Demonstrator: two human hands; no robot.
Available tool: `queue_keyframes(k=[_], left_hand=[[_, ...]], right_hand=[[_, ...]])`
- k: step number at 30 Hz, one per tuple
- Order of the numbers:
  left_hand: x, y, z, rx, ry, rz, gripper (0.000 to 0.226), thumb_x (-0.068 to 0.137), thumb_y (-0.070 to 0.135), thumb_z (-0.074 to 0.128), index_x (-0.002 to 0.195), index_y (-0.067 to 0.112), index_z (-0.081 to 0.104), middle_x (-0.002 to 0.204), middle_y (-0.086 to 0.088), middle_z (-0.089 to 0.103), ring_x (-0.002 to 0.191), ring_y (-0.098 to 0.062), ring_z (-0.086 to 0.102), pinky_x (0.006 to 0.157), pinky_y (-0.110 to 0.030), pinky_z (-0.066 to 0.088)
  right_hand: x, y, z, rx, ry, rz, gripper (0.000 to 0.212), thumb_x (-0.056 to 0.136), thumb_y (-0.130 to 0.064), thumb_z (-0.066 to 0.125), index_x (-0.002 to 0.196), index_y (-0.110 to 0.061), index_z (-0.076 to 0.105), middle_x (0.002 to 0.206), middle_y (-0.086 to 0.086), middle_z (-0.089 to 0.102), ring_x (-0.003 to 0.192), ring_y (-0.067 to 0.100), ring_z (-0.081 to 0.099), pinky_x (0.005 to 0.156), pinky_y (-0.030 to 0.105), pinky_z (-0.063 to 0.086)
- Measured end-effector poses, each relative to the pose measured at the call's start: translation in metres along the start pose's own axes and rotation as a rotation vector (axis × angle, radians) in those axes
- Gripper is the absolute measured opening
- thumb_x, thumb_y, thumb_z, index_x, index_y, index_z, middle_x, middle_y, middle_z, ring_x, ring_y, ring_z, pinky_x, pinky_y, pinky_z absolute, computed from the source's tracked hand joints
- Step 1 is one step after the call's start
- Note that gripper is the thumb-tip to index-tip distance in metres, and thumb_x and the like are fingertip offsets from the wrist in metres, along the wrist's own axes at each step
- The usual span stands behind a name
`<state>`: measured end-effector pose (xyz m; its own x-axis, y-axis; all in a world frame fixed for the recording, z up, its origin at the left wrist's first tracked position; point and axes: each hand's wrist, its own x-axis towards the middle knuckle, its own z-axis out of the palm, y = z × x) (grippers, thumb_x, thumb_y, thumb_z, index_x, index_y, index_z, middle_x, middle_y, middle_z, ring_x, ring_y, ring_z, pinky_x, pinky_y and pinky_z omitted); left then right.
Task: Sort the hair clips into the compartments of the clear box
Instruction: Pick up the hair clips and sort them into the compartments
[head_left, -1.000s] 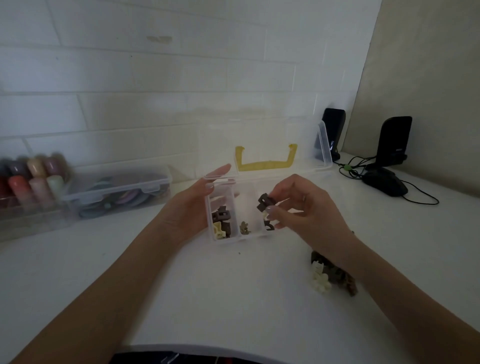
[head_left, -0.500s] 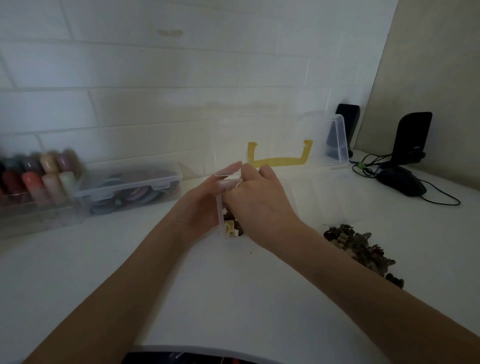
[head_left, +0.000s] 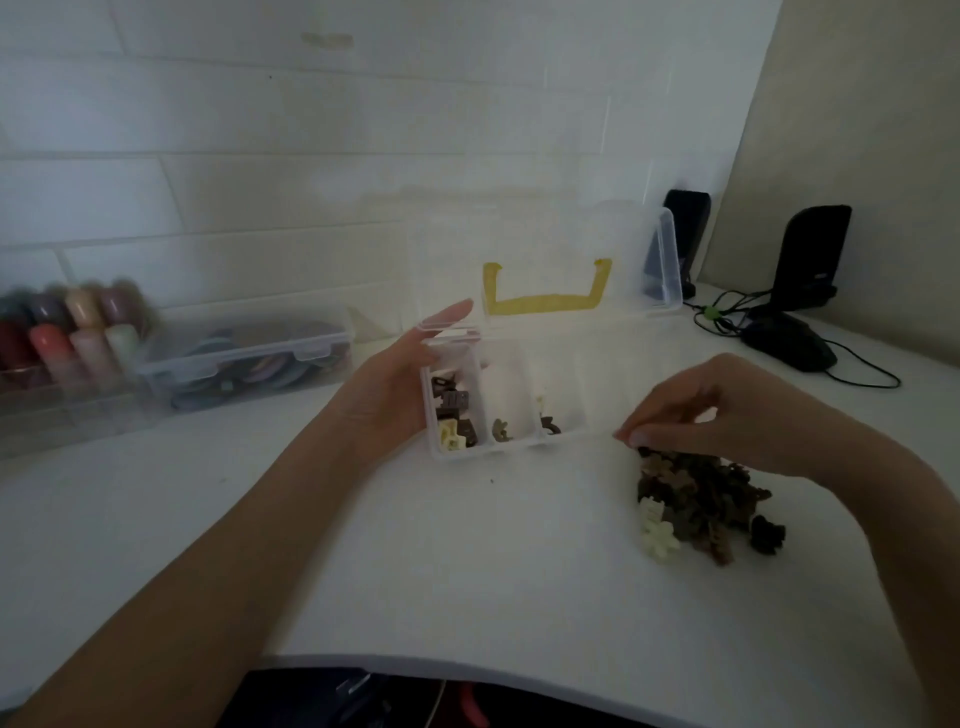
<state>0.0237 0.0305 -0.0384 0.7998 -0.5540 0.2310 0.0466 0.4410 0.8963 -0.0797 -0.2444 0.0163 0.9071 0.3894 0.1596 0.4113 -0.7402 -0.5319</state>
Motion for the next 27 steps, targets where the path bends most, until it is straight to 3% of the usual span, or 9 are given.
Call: queue_keyframes(k=[6,11,14,18,21,23,27], left_hand=[[0.0,0.0,-0.002,-0.02,-0.022,0.001,0.063,0.057,0.029,0.08,0.118,0.027,0.065,0.112,-0.001,0.068,0.106,-0.026,0.064,0.086,-0.044,0.052],[-0.001,0.001,-0.001,-0.012,-0.018,0.008,0.062,0.055,0.031,0.08,0.116,0.028,0.066,0.113,-0.002,0.069,0.107,-0.025,0.064,0.092,-0.043,0.05],[-0.001,0.002,0.0,-0.011,-0.034,0.014,0.06,0.056,0.031,0.08,0.114,0.028,0.067,0.112,-0.003,0.069,0.107,-0.025,0.064,0.089,-0.041,0.052],[-0.001,0.002,0.001,-0.01,-0.036,0.011,0.063,0.053,0.031,0.082,0.113,0.029,0.068,0.114,-0.003,0.069,0.107,-0.026,0.064,0.088,-0.04,0.052],[0.0,0.002,0.001,-0.006,-0.024,0.0,0.066,0.049,0.031,0.084,0.113,0.029,0.068,0.113,-0.004,0.069,0.106,-0.026,0.064,0.09,-0.041,0.051],[0.0,0.002,0.001,-0.007,-0.022,0.001,0.066,0.048,0.031,0.084,0.112,0.029,0.069,0.113,-0.004,0.069,0.106,-0.027,0.065,0.089,-0.041,0.052],[0.0,0.003,0.001,-0.014,-0.019,-0.007,0.066,0.048,0.03,0.085,0.112,0.029,0.069,0.112,-0.003,0.07,0.105,-0.026,0.065,0.089,-0.041,0.052]], right_hand=[[-0.002,0.007,0.001,-0.006,-0.273,0.159,0.025,0.082,-0.028,0.067,0.101,-0.043,0.067,0.098,-0.028,0.067,0.092,-0.013,0.06,0.079,0.003,0.043],[-0.008,0.009,-0.003,0.0,-0.332,0.218,0.035,0.085,-0.018,0.065,0.111,-0.042,0.063,0.12,-0.024,0.061,0.114,-0.005,0.053,0.104,0.021,0.037],[-0.009,0.008,-0.003,-0.096,-0.395,0.259,0.041,0.087,-0.013,0.062,0.115,-0.043,0.059,0.128,-0.024,0.052,0.121,-0.002,0.046,0.106,0.019,0.03],[-0.005,0.005,0.004,-0.12,-0.342,0.238,0.031,0.083,-0.014,0.066,0.103,-0.037,0.068,0.121,-0.022,0.058,0.115,-0.004,0.051,0.101,0.017,0.034],[0.001,0.006,0.009,-0.159,-0.237,0.19,0.017,0.079,-0.025,0.071,0.091,-0.036,0.071,0.101,-0.015,0.069,0.094,0.002,0.062,0.093,0.029,0.048],[0.003,0.006,0.011,-0.132,-0.2,0.155,0.01,0.078,-0.027,0.071,0.086,-0.034,0.072,0.093,-0.014,0.071,0.087,0.0,0.064,0.089,0.03,0.051],[0.003,0.002,0.01,-0.078,-0.177,0.111,0.01,0.08,-0.029,0.069,0.087,-0.034,0.074,0.097,-0.015,0.072,0.092,-0.002,0.064,0.094,0.03,0.049]])
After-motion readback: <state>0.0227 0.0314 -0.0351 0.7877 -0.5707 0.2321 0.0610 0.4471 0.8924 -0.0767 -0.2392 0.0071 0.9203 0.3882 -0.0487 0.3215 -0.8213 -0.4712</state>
